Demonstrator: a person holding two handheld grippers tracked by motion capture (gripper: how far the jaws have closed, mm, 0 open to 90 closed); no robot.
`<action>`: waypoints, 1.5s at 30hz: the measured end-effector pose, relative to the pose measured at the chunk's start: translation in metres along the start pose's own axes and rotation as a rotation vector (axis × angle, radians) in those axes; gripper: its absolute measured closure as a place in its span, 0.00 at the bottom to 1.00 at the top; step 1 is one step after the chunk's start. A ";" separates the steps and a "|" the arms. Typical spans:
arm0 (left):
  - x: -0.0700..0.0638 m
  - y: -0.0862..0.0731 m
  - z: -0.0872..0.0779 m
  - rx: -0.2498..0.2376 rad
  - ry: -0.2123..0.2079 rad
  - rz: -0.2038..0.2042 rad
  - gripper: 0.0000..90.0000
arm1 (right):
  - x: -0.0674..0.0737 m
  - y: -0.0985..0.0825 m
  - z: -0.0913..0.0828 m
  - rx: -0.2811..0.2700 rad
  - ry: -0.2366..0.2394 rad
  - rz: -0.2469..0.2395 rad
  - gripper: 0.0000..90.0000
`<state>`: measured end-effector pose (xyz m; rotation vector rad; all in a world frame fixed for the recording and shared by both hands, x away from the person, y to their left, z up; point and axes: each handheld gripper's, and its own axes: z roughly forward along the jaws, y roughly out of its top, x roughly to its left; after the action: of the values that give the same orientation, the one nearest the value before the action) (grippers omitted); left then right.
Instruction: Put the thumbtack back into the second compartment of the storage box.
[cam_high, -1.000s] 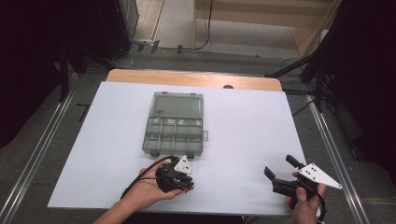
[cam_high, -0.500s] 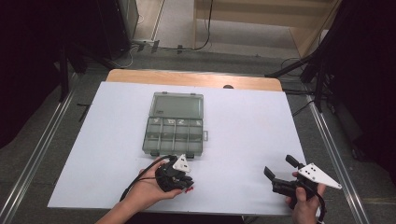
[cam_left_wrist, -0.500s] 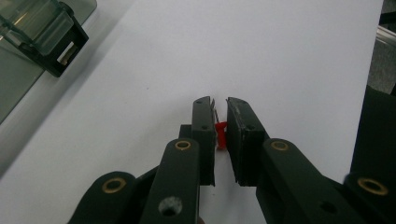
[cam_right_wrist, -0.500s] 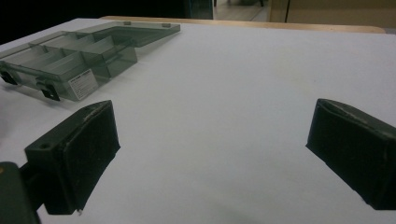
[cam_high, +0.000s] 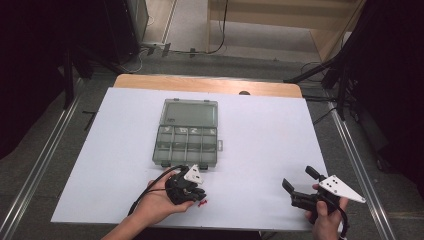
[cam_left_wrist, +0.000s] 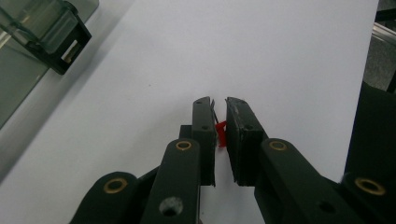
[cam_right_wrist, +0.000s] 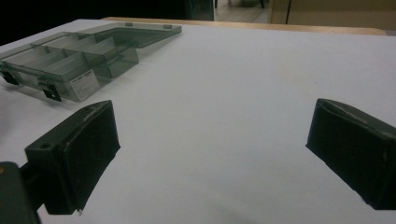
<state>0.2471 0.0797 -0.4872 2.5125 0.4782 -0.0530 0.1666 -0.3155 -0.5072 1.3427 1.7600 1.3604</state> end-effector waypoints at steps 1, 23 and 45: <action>0.001 0.000 -0.001 -0.001 0.001 0.000 0.92 | 0.000 0.000 0.000 0.001 -0.001 -0.001 0.02; 0.022 0.001 -0.027 -0.045 0.030 -0.027 0.91 | 0.002 0.000 0.001 0.005 0.002 -0.005 0.04; 0.040 0.005 -0.051 -0.080 0.071 -0.040 0.91 | 0.003 0.000 0.000 -0.001 0.009 -0.012 0.04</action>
<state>0.2831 0.1172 -0.4480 2.4325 0.5488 0.0396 0.1658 -0.3123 -0.5064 1.3255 1.7707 1.3623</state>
